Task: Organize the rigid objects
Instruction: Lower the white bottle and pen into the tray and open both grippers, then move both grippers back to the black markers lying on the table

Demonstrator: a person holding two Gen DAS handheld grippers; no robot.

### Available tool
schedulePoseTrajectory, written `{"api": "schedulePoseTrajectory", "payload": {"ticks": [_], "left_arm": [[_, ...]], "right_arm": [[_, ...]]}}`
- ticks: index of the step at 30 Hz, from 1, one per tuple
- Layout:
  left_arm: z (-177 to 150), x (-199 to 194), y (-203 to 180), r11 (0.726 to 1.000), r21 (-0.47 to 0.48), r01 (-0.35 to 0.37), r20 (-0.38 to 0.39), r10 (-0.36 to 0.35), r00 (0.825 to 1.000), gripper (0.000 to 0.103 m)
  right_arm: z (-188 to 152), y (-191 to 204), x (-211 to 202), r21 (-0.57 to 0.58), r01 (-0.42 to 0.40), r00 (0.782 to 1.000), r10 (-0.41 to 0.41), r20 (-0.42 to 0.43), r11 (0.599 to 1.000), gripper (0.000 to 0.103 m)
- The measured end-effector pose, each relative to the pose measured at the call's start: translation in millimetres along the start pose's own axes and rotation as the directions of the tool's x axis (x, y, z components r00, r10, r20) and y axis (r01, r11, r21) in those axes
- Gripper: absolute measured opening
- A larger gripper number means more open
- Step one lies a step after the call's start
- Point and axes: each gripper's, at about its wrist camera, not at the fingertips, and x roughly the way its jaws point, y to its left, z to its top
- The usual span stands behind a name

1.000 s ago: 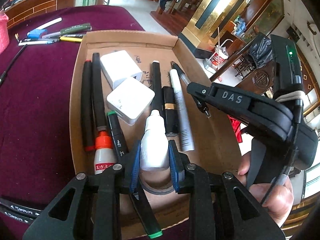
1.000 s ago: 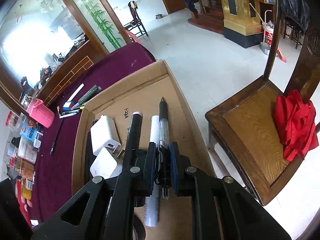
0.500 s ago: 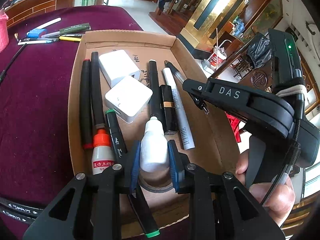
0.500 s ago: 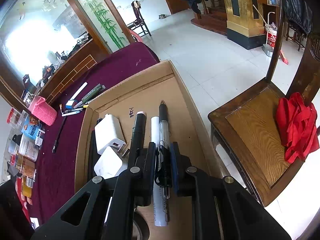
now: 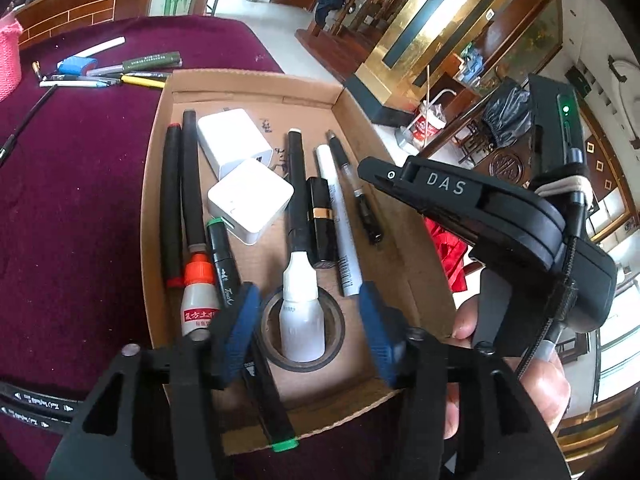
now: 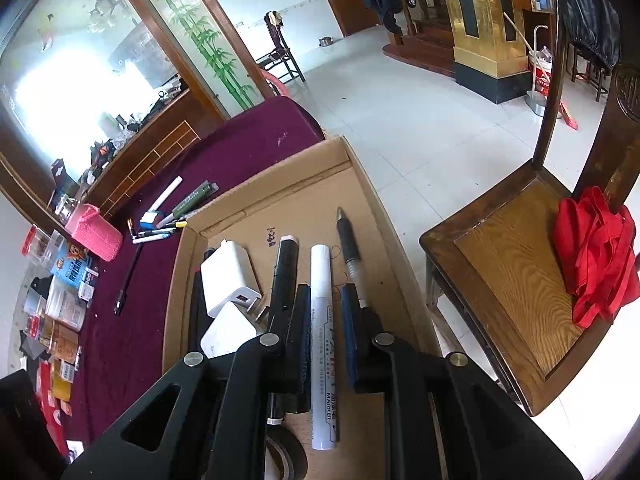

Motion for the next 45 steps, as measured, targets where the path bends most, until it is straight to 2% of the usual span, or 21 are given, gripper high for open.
{"api": "schedulePoseTrajectory", "payload": {"ticks": [7, 11, 14, 17, 19, 21, 22, 23, 25, 26, 28, 30, 32, 33, 35, 37, 40, 41, 43, 44, 45], "left_arm": [[-10.8, -31.7, 10.8, 1.0, 0.01, -0.022, 0.043, 0.021, 0.999, 0.052], [-25.9, -70.3, 41.8, 0.999, -0.031, -0.038, 0.096, 0.041, 0.995, 0.052], [-42.3, -108.0, 75.3, 0.993, -0.066, -0.095, 0.151, 0.104, 0.983, 0.052], [-66.2, -142.7, 118.3, 0.977, -0.141, -0.161, 0.198, 0.188, 0.962, 0.052], [-86.7, -158.7, 148.0, 0.957, -0.211, -0.198, 0.218, 0.244, 0.945, 0.052], [-106.4, -166.9, 178.4, 0.935, -0.291, -0.204, 0.231, 0.275, 0.933, 0.052], [-111.6, -167.1, 189.0, 0.926, -0.314, -0.208, 0.236, 0.288, 0.928, 0.052], [-117.1, -167.2, 201.3, 0.91, -0.347, -0.229, 0.237, 0.321, 0.917, 0.052], [-124.4, -164.9, 219.6, 0.879, -0.403, -0.256, 0.254, 0.376, 0.891, 0.052], [-126.1, -161.7, 226.6, 0.866, -0.423, -0.267, 0.252, 0.396, 0.883, 0.052], [-128.6, -155.0, 233.7, 0.868, -0.431, -0.246, 0.253, 0.377, 0.891, 0.052], [-128.8, -148.8, 238.1, 0.871, -0.427, -0.245, 0.249, 0.373, 0.894, 0.052], [-130.6, -146.1, 240.3, 0.869, -0.43, -0.245, 0.23, 0.368, 0.901, 0.052], [-133.0, -147.7, 242.2, 0.872, -0.433, -0.226, 0.24, 0.354, 0.904, 0.052], [-132.8, -150.7, 237.8, 0.874, -0.429, -0.227, 0.255, 0.358, 0.898, 0.052], [-133.0, -152.8, 234.3, 0.88, -0.413, -0.236, 0.256, 0.361, 0.897, 0.052], [-135.0, -153.0, 234.1, 0.884, -0.409, -0.226, 0.243, 0.344, 0.907, 0.052], [-135.7, -153.5, 235.0, 0.884, -0.413, -0.221, 0.241, 0.34, 0.909, 0.052], [-136.8, -155.3, 237.2, 0.882, -0.422, -0.209, 0.241, 0.332, 0.912, 0.052], [-137.4, -155.9, 238.7, 0.881, -0.428, -0.202, 0.242, 0.327, 0.914, 0.052], [-138.1, -156.6, 240.1, 0.878, -0.436, -0.195, 0.243, 0.324, 0.915, 0.052]], "right_arm": [[1.3, 12.4, -14.0, -0.036, -0.085, 0.995, 0.087, 0.057, 0.996, 0.014], [-5.7, 40.4, -26.3, -0.145, -0.163, 0.981, 0.176, 0.084, 0.976, 0.014], [-17.8, 69.9, -30.3, -0.255, -0.216, 0.969, 0.239, 0.062, 0.942, 0.013], [-35.6, 101.6, -28.2, -0.364, -0.307, 0.947, 0.322, -0.021, 0.879, 0.013], [-50.4, 122.2, -25.7, -0.42, -0.378, 0.923, 0.372, -0.101, 0.825, 0.013], [-69.4, 144.1, -21.3, -0.463, -0.465, 0.884, 0.42, -0.204, 0.755, 0.021], [-82.4, 158.1, -16.8, -0.477, -0.509, 0.861, 0.436, -0.264, 0.717, 0.033], [-91.8, 166.5, -12.9, -0.484, -0.528, 0.849, 0.436, -0.298, 0.698, 0.039], [-116.3, 187.4, -1.1, -0.501, -0.549, 0.834, 0.404, -0.375, 0.669, 0.039], [-127.7, 197.6, 4.5, -0.513, -0.542, 0.837, 0.376, -0.397, 0.666, 0.039], [-141.8, 210.4, 15.8, -0.519, -0.516, 0.847, 0.319, -0.425, 0.681, 0.039], [-151.4, 219.9, 26.1, -0.558, -0.456, 0.877, 0.243, -0.415, 0.693, 0.039], [-154.6, 219.8, 35.7, -0.578, -0.381, 0.906, 0.167, -0.388, 0.721, 0.033], [-153.4, 216.9, 40.5, -0.571, -0.365, 0.909, 0.15, -0.388, 0.735, 0.031], [-151.3, 210.7, 51.0, -0.547, -0.35, 0.906, 0.126, -0.404, 0.761, 0.031], [-153.4, 207.9, 55.0, -0.519, -0.361, 0.895, 0.133, -0.425, 0.775, 0.031], [-159.1, 201.6, 54.5, -0.434, -0.393, 0.859, 0.155, -0.489, 0.81, 0.031], [-163.9, 200.8, 52.2, -0.425, -0.412, 0.847, 0.166, -0.505, 0.806, 0.031], [-182.5, 205.2, 44.9, -0.407, -0.467, 0.807, 0.189, -0.56, 0.785, 0.032], [-190.5, 207.9, 39.8, -0.412, -0.483, 0.798, 0.194, -0.571, 0.773, 0.031], [-197.5, 211.6, 37.7, -0.401, -0.512, 0.774, 0.205, -0.6, 0.76, 0.031]]}}
